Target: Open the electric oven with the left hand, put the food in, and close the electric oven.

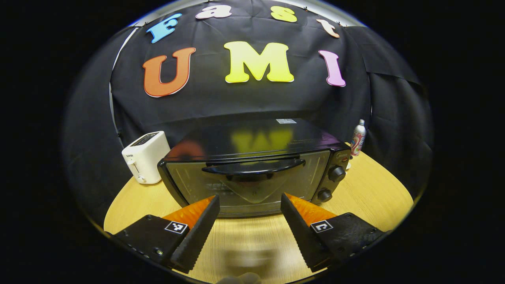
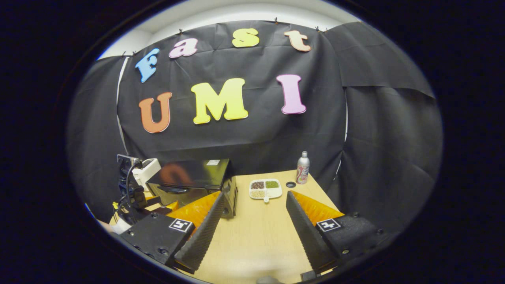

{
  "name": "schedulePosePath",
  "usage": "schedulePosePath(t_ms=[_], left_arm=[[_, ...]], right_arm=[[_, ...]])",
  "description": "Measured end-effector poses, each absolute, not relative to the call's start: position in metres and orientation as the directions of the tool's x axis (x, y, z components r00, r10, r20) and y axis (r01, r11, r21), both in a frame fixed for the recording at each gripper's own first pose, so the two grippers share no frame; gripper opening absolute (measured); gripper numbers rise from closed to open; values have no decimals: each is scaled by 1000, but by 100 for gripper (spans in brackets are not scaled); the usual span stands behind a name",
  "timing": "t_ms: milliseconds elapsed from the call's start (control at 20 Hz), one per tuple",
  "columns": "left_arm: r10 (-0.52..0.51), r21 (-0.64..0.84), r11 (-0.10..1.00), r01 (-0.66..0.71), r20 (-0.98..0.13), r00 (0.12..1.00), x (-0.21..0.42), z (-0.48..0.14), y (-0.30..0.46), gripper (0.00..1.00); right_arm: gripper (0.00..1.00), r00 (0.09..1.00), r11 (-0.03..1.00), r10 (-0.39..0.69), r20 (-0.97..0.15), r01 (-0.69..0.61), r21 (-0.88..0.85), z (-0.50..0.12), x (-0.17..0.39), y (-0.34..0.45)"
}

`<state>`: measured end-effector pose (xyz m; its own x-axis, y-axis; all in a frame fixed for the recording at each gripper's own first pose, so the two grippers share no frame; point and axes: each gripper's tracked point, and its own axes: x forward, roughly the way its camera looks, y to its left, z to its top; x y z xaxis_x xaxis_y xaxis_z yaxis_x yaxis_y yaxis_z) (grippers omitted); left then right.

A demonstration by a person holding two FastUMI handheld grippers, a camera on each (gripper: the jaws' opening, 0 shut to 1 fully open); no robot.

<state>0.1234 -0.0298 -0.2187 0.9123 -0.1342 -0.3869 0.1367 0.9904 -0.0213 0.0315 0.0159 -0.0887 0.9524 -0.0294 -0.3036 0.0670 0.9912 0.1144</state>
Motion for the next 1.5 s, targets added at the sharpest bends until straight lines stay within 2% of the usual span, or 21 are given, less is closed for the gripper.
schedulePosePath(t_ms=[350,450,550,1000,1200,1500], left_arm=[[-143,-27,989,143,-366,920,116,-208,-32,97],[-139,-20,990,141,-348,927,111,-199,-30,97],[-148,-31,989,145,-306,940,102,-177,-33,97],[-135,-62,989,131,-65,989,21,-33,-31,96],[-59,-74,996,59,-1,998,-23,18,-18,96],[-6,-65,998,9,49,999,-65,46,-23,96]], right_arm=[[99,955,992,-23,-294,58,112,-84,27,22],[96,956,992,-25,-292,59,108,-82,24,23],[100,958,993,-25,-285,56,102,-76,21,24],[96,992,998,-27,-124,34,54,-13,-3,9],[96,996,997,-1,-91,8,75,5,-21,-5],[96,998,996,16,-57,-12,83,16,-44,-30]])
